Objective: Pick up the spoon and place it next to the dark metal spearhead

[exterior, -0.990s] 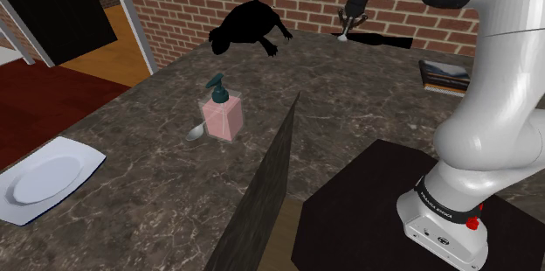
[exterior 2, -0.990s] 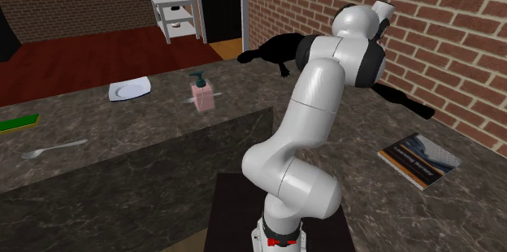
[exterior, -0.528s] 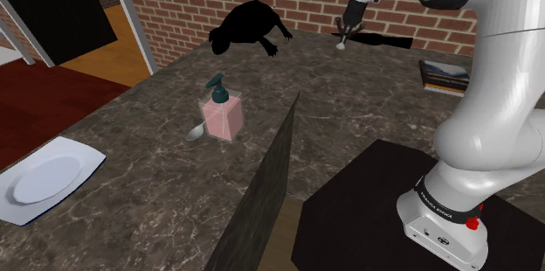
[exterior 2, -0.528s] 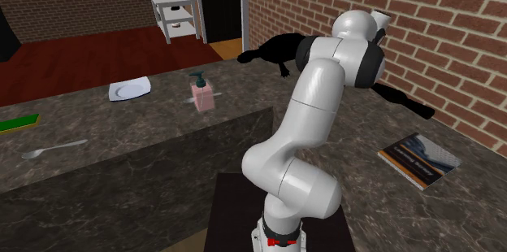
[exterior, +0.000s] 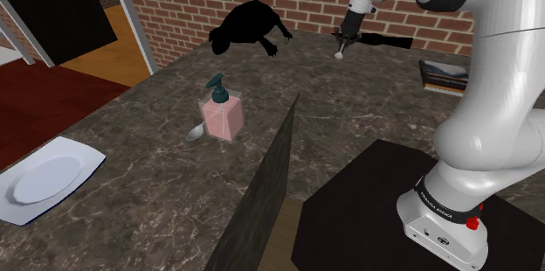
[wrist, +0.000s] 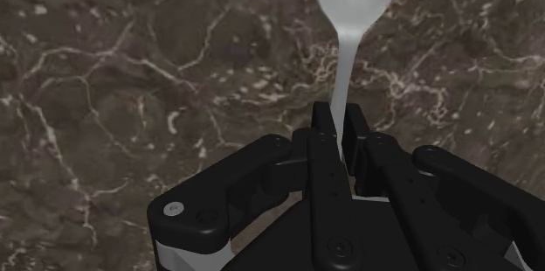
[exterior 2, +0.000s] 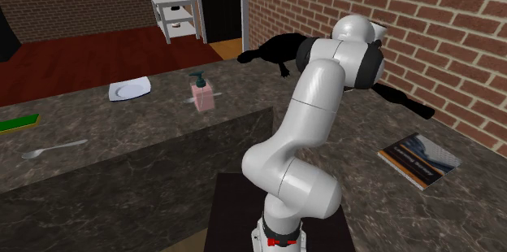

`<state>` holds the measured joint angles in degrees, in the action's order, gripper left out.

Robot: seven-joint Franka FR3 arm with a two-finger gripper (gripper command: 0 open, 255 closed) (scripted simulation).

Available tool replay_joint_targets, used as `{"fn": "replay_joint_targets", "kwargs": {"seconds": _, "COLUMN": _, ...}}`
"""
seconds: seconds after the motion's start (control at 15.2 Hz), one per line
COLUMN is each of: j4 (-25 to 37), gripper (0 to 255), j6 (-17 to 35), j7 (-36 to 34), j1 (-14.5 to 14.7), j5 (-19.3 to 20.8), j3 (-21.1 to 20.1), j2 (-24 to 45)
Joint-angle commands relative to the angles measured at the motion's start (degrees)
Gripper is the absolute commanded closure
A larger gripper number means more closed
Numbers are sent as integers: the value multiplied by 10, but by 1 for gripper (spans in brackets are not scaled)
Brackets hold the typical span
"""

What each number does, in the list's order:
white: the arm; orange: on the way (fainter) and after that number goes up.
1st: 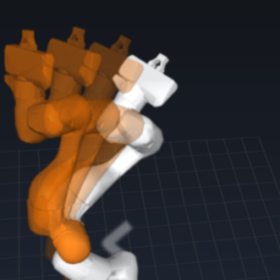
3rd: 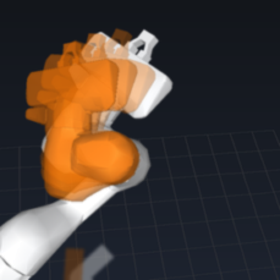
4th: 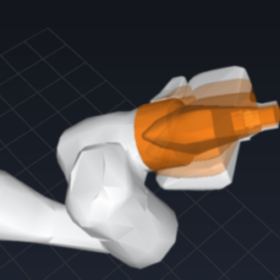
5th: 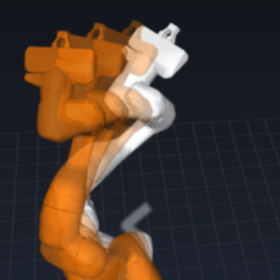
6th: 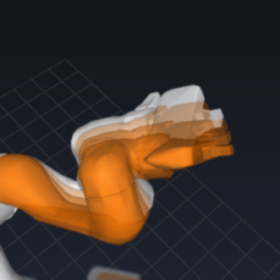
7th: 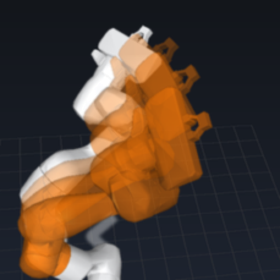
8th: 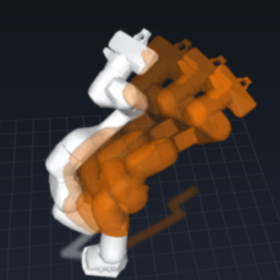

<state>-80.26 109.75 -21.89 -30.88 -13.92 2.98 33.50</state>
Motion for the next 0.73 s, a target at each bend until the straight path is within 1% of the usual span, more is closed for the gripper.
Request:
{"fn": "replay_joint_targets", "kwargs": {"seconds": 0.0, "j4": -7, "gripper": 255, "j6": 12, "j7": 2, "j1": 0, "j5": -1, "j3": 0, "j2": 5}}
{"fn": "replay_joint_targets", "kwargs": {"seconds": 0.53, "j4": -10, "gripper": 255, "j6": 18, "j7": 3, "j1": 0, "j5": -2, "j3": -1, "j2": 8}}
{"fn": "replay_joint_targets", "kwargs": {"seconds": 0.59, "j4": -10, "gripper": 0, "j6": 18, "j7": 3, "j1": 0, "j5": -2, "j3": -1, "j2": 8}}
{"fn": "replay_joint_targets", "kwargs": {"seconds": 0.66, "j4": -10, "gripper": 0, "j6": 18, "j7": 3, "j1": 0, "j5": -2, "j3": -1, "j2": 8}}
